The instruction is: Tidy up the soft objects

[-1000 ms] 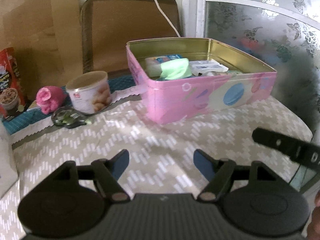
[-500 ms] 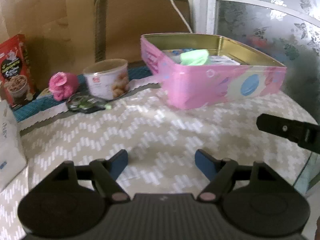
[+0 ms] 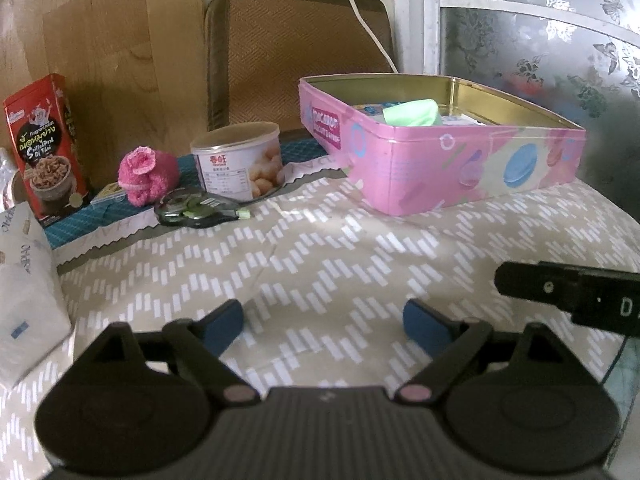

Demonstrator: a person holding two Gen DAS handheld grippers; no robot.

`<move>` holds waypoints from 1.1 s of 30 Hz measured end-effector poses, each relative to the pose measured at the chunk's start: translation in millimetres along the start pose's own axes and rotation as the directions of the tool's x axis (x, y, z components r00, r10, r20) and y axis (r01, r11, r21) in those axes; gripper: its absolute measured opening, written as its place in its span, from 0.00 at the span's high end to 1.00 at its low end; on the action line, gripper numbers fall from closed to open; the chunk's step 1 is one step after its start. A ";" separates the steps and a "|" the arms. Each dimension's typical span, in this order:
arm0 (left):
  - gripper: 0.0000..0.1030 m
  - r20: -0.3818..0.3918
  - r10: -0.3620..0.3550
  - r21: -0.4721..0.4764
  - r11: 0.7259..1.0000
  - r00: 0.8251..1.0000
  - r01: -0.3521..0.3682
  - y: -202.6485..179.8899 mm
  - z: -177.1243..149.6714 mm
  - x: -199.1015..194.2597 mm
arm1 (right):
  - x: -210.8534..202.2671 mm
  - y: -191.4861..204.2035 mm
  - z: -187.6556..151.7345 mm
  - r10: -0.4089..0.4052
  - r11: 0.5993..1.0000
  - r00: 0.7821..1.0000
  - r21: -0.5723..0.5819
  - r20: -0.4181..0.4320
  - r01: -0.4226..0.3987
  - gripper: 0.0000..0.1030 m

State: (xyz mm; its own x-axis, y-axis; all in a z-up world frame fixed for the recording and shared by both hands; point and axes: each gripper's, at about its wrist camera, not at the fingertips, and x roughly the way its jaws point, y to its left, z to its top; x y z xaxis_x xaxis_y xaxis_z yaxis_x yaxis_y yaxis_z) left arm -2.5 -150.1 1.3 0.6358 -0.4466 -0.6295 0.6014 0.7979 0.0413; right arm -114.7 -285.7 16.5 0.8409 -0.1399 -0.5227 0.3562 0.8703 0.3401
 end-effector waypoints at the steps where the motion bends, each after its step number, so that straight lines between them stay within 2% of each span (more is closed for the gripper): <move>1: 0.12 0.001 -0.001 0.000 1.000 1.000 0.001 0.0 -0.2 -0.2 | -0.2 0.3 -0.2 0.000 1.000 1.000 -0.003 0.001 0.000 0.55; 4: 0.11 0.001 -0.005 0.001 1.000 1.000 0.005 -0.1 -0.8 -0.6 | -1.0 1.8 -1.5 0.000 1.000 1.000 -0.011 0.006 0.000 0.52; 16: 0.06 -0.012 -0.009 -0.012 1.000 1.000 0.009 5.9 -2.0 -1.7 | -1.8 2.4 -3.8 0.002 1.000 1.000 -0.017 0.013 -0.001 0.52; 23: 0.03 -0.032 0.058 -0.037 0.998 0.998 -0.059 37.1 -4.7 -5.4 | 0.1 11.8 -5.3 -0.002 0.998 1.000 -0.062 0.003 0.002 0.52; 33: 0.03 -0.042 0.116 -0.103 0.987 0.992 -0.120 75.1 -12.4 -13.7 | 19.0 44.6 -5.1 0.074 0.986 0.996 -0.144 -0.057 -0.082 0.52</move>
State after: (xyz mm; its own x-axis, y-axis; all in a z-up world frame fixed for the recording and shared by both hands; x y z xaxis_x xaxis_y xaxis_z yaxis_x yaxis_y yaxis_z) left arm 27.9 -79.1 3.4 0.6802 -0.3337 -0.6526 0.4680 0.8830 0.0363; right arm -84.9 -247.2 17.8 0.8403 -0.0480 -0.5400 0.2242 0.9377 0.2656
